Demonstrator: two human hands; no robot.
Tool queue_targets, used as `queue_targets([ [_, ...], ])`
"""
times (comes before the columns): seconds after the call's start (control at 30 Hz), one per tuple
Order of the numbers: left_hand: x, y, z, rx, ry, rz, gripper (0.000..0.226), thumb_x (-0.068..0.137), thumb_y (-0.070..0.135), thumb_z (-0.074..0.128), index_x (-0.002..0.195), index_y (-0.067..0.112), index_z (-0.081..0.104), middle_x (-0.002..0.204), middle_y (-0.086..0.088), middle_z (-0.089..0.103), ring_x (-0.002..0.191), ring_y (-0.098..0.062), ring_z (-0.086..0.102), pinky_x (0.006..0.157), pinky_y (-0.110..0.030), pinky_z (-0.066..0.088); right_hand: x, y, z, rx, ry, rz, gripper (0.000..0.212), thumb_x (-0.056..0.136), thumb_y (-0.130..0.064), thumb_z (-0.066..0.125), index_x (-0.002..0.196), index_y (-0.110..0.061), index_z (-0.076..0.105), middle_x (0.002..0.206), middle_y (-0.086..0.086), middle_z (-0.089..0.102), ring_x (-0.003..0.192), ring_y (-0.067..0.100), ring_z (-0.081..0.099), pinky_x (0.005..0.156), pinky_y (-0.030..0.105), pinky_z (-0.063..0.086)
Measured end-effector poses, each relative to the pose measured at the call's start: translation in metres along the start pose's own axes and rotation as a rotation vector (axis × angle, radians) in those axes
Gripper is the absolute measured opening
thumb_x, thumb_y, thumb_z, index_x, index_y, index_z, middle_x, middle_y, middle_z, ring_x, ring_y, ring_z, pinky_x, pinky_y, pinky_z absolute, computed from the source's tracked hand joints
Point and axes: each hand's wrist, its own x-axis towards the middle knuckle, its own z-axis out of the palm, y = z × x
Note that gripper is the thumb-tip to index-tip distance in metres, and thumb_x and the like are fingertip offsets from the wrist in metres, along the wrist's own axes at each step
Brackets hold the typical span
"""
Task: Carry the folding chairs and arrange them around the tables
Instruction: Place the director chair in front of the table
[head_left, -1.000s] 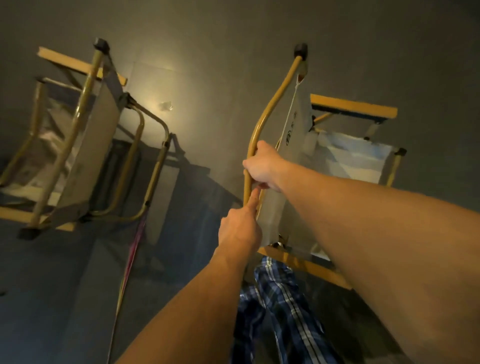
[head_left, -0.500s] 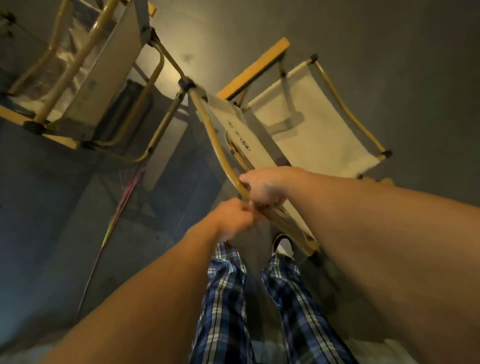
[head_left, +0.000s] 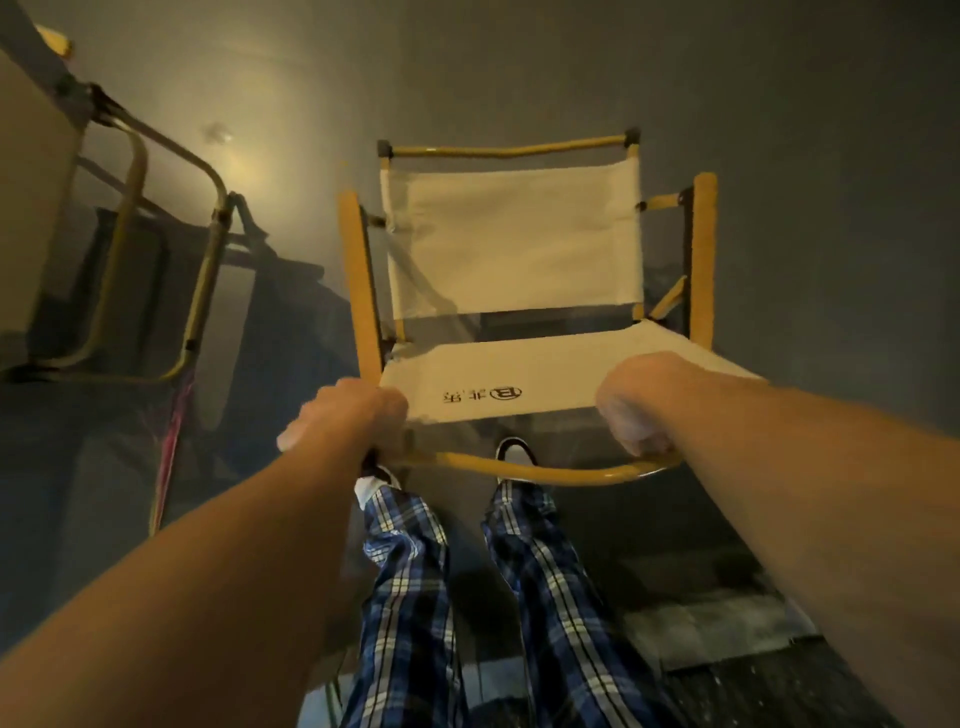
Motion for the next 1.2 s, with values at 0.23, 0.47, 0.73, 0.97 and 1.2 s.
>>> queue_targets([
  [0.23,0.017,0.032,0.048,0.015,-0.109,-0.027,0.069,0.080,0.057,0.049,0.130,0.010,0.049,0.116,-0.013,0.056,0.105,-0.035,0.055,0.087,-0.045,0.045,0.044,0.092,0.053,0.147,0.197,0.356,0.065,0.083,-0.066,0.053,0.128,-0.019,0.052,0.133,0.019,0.049,0.123,0.044,0.042,0.103,0.063,0.033],
  [0.47,0.022,0.060,0.070,-0.030,-0.181,-0.045,0.039,0.095,0.034,0.051,0.105,-0.003,0.059,0.080,-0.013,0.054,0.083,-0.030,0.059,0.085,-0.041,0.051,0.075,0.131,0.071,0.390,0.222,0.529,0.102,0.073,-0.066,0.066,0.150,-0.013,0.024,0.137,0.023,0.047,0.124,0.045,0.045,0.104,0.058,0.029],
  [0.73,0.017,0.031,0.065,-0.075,-0.018,-0.049,0.049,0.082,0.049,0.060,0.101,0.005,0.054,0.089,-0.013,0.058,0.082,-0.033,0.060,0.076,-0.041,0.056,0.069,0.127,0.085,0.353,0.241,0.433,0.079,0.087,-0.017,0.067,0.150,-0.020,0.021,0.122,0.021,0.054,0.112,0.042,0.055,0.091,0.058,0.050],
  [0.97,-0.018,-0.001,0.040,-0.150,0.044,-0.070,0.047,0.090,0.050,0.052,0.104,0.005,0.055,0.094,-0.013,0.060,0.085,-0.030,0.061,0.074,-0.039,0.053,0.026,0.125,0.043,0.281,0.372,0.371,0.052,0.093,-0.020,0.054,0.140,-0.023,0.033,0.111,0.015,0.058,0.106,0.036,0.058,0.084,0.051,0.051],
  [1.2,-0.077,-0.015,-0.047,-0.339,0.235,-0.009,0.042,0.093,0.049,0.051,0.097,0.007,0.059,0.080,-0.007,0.061,0.071,-0.023,0.061,0.061,-0.034,0.052,-0.076,0.134,-0.051,0.342,0.658,0.376,0.048,0.094,-0.029,0.051,0.134,-0.020,0.027,0.110,0.015,0.060,0.104,0.034,0.059,0.086,0.046,0.048],
])
